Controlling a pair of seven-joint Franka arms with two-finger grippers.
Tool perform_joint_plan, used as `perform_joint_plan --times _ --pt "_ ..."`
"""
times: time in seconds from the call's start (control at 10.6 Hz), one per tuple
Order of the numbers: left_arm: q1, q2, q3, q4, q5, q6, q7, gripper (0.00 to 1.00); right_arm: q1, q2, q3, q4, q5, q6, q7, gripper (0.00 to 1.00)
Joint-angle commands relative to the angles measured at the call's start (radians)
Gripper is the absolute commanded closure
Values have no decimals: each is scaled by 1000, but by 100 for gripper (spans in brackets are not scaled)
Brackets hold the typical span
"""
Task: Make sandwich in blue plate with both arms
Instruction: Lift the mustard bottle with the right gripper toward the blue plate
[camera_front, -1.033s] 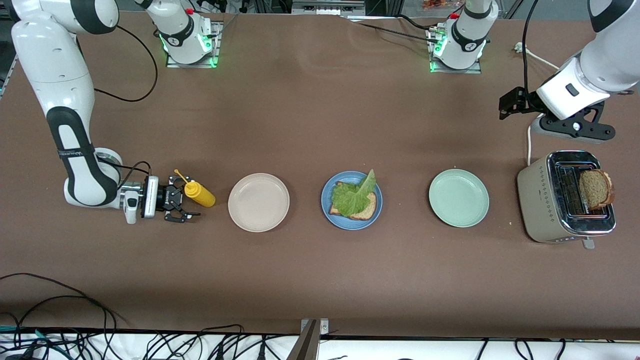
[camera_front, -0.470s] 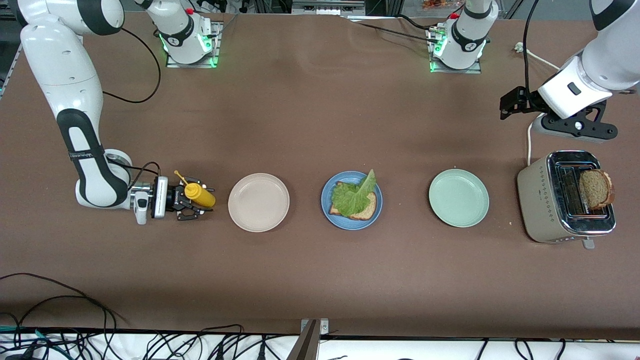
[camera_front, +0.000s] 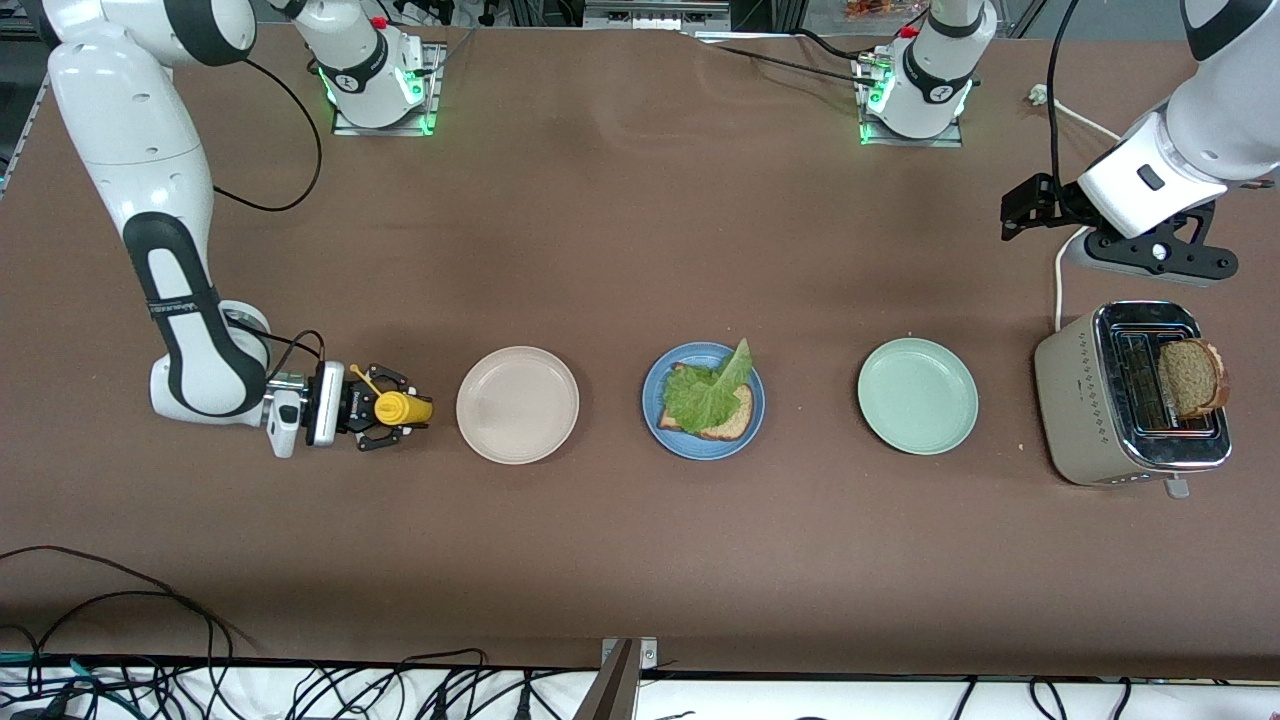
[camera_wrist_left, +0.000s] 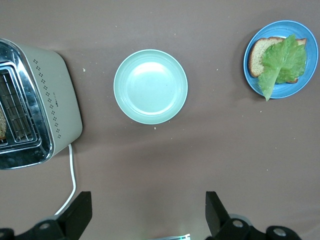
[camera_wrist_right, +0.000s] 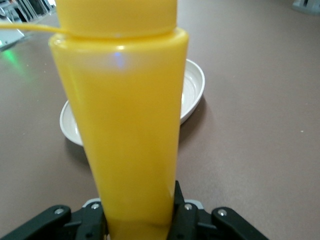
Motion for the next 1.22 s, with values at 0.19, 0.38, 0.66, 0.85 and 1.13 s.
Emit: perform_joint_plan --times 0.19,0.38,0.66,0.85,1.13 --pt "5 7 0 27 -17 -7 0 0 164 -216 -35 -16 -383 33 555 100" --pt "5 7 0 27 -17 -7 0 0 247 -280 -51 -16 -526 33 762 100" --pt "5 7 0 27 -17 -7 -1 0 377 -323 -87 -9 -655 32 974 100" --pt "7 7 0 27 -17 -7 3 0 573 -333 -211 0 -750 30 1127 100" --pt "7 7 2 25 -17 -7 4 0 742 -321 -255 42 -904 26 1343 100"
